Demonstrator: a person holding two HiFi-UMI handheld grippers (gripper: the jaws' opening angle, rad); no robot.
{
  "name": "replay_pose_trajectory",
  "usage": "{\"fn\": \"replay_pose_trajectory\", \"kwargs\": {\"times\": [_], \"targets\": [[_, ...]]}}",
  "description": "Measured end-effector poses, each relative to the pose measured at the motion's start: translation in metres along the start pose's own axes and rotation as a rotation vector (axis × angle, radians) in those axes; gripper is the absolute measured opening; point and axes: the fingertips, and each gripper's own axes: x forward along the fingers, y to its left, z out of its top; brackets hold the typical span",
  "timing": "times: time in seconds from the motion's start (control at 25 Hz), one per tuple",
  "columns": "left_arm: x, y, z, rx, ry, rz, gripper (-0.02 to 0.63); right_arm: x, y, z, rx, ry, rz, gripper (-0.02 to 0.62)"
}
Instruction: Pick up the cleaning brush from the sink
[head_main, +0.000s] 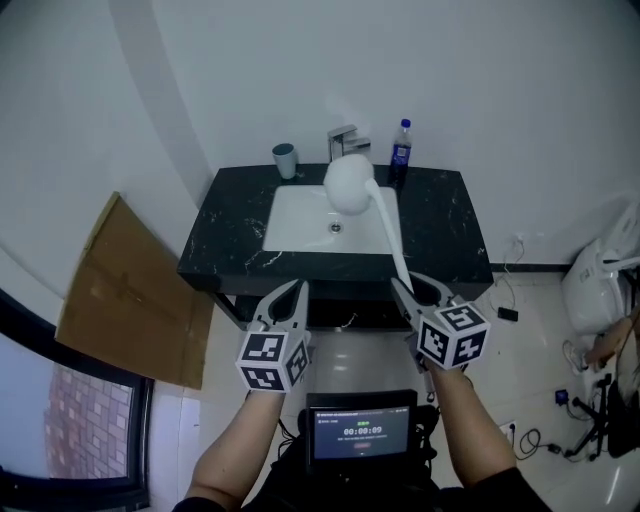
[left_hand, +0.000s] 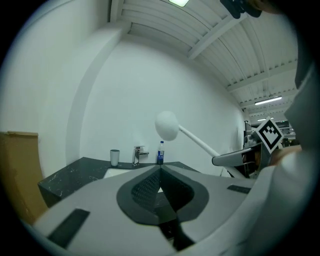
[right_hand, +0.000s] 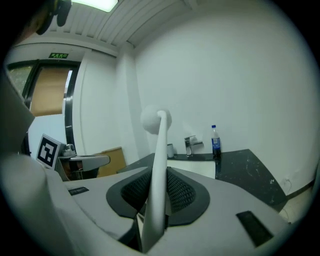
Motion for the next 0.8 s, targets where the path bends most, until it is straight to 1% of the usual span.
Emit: {"fn": "replay_pose_trajectory", "kwargs": {"times": [0.2, 0.4, 0.48, 0.6, 0.68, 0.8], "targets": [[-0.014, -0.032, -0.002, -0.007, 0.002, -0.008, 0.009, -0.038, -0.003, 0.002, -0.039, -0.107, -0.067, 0.057], [-0.021, -0.03, -0.001, -0.011, -0.01, -0.002, 0.009, -0.054, 0.006, 0.005, -0.089, -0.2, -0.131, 0.057], [-0.024, -0.028, 0.0, -0.016, -0.022, 0.003, 0.009, -0.06, 0.011, 0.004, -0.127, -0.214, -0.146, 0.057], [-0.029, -0.026, 0.004, -0.02, -0.029, 0.015, 0.009, -0.066, 0.015, 0.006, -0.141, -0.237, -0.159, 0.057], [-0.034, -0.025, 0.007, -0.017, -0.043, 0.024, 0.009, -0.072, 0.019, 0.007, -0.163, -0.262, -0.162, 0.057], [-0.043, -0.025, 0.008, -0.028, -0.055, 0.024, 0.009, -0.078, 0.025, 0.002, -0.2, -0.271, -0.16, 0.057]]}}
